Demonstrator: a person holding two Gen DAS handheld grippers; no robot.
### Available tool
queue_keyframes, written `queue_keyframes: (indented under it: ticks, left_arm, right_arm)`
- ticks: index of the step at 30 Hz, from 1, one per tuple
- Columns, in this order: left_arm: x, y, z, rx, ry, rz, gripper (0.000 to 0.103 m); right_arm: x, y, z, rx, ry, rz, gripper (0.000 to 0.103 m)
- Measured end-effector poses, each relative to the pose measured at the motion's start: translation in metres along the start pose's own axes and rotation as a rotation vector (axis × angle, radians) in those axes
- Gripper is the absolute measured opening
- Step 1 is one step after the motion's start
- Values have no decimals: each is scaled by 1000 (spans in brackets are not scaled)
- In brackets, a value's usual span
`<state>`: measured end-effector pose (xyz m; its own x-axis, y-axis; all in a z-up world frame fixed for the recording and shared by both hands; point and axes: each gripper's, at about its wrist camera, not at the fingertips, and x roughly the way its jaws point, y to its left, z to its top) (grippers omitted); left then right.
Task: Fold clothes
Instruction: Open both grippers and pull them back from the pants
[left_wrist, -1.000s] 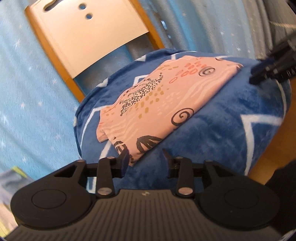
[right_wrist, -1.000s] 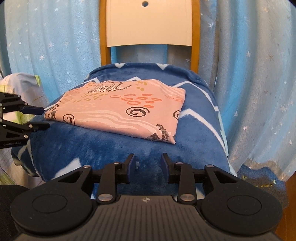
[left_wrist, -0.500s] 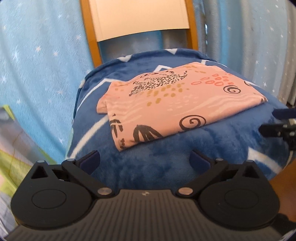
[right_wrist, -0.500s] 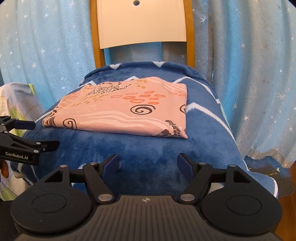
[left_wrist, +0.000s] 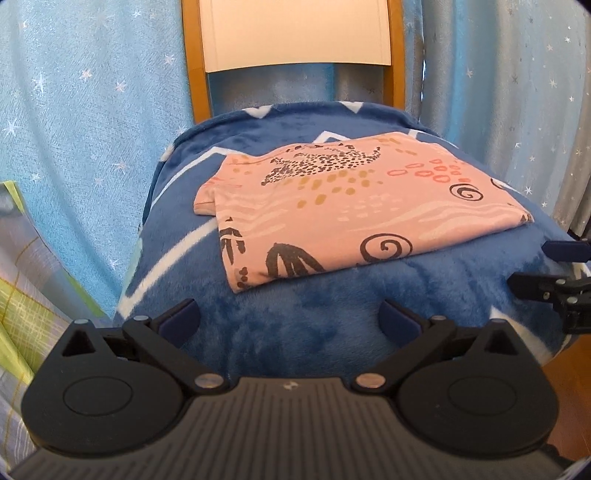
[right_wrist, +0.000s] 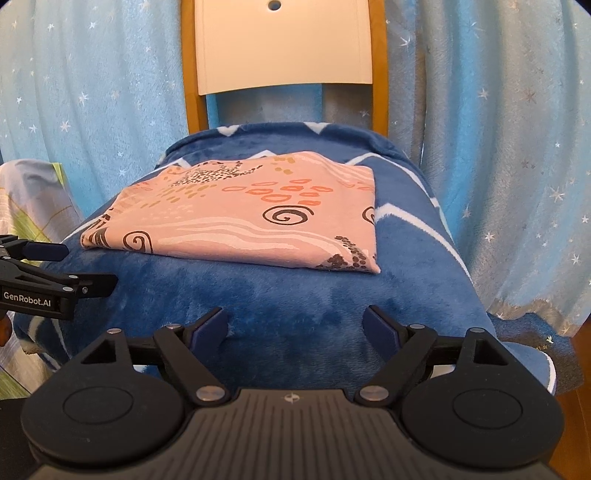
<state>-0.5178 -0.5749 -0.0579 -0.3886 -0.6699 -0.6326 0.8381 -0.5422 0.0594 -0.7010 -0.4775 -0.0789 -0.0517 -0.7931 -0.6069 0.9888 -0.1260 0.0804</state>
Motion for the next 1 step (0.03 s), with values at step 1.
queue_keyframes:
  ticks: [1]
  left_arm:
    - [0,-1,0,5,-1,2,102]
  right_arm:
    - [0,0,0,-1,0,0,84]
